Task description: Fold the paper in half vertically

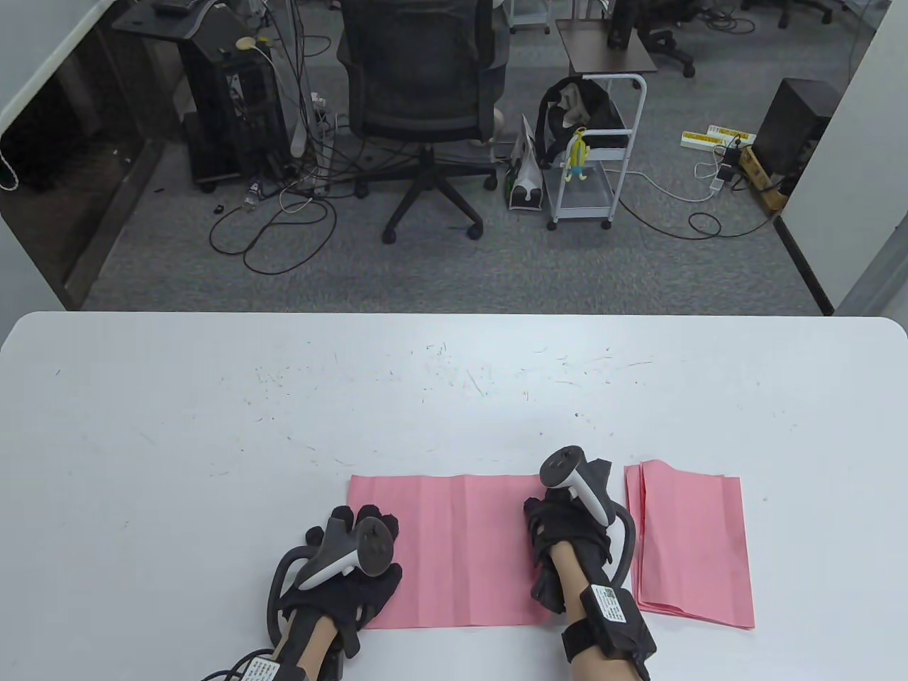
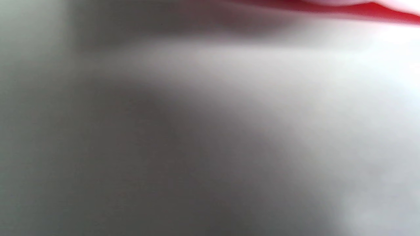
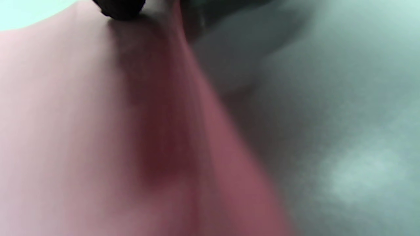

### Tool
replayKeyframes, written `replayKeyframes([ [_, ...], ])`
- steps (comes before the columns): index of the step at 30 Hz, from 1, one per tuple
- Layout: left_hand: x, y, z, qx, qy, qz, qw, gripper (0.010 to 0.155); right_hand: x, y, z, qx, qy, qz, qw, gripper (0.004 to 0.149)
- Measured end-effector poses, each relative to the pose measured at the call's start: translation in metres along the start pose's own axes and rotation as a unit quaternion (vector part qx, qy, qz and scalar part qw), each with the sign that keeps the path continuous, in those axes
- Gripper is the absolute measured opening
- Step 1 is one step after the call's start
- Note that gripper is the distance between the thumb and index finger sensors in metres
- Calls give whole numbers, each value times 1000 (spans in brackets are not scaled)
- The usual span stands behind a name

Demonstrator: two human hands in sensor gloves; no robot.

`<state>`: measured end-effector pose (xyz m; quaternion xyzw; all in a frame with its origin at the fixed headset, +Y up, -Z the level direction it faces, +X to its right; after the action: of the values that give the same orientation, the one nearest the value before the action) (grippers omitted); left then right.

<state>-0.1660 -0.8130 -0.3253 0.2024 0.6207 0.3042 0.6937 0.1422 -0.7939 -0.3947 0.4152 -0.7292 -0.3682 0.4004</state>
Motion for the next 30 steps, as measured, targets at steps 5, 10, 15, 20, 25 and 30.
replayKeyframes([
  [5, 0, 1, 0, 0, 0, -1, 1000, 75, 2, 3, 2, -8, 10, -27, 1000, 46],
  [10, 0, 1, 0, 0, 0, 0, 1000, 75, 0, -2, -7, -19, -80, 32, 996, 48],
  [15, 0, 1, 0, -1, 2, -1, 1000, 75, -15, -5, -27, -55, -293, 131, 946, 53],
  [20, 0, 1, -1, -2, 3, -2, 1000, 75, -21, 7, -28, -115, -369, 197, 901, 59],
  [25, 0, 0, -1, -3, 4, -2, 1000, 75, -21, 26, -14, -182, -428, 231, 854, 68],
  [30, 0, 0, -1, -3, 5, -2, 1000, 75, -22, 54, 14, -252, -417, 223, 844, 70],
])
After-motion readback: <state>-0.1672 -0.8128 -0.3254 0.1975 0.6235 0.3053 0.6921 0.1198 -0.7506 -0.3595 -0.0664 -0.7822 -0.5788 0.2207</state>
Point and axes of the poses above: the tracker on the back of each hand, its own z axis roughly to the thumb side, its own y axis roughly from the fingertips to the wrist, x = y × z, the point moved 1 cm from there along -y, roughly from the wrist to the fingertips, and after that the axes turned 13 degrees about -z, right-handed, at the moved point
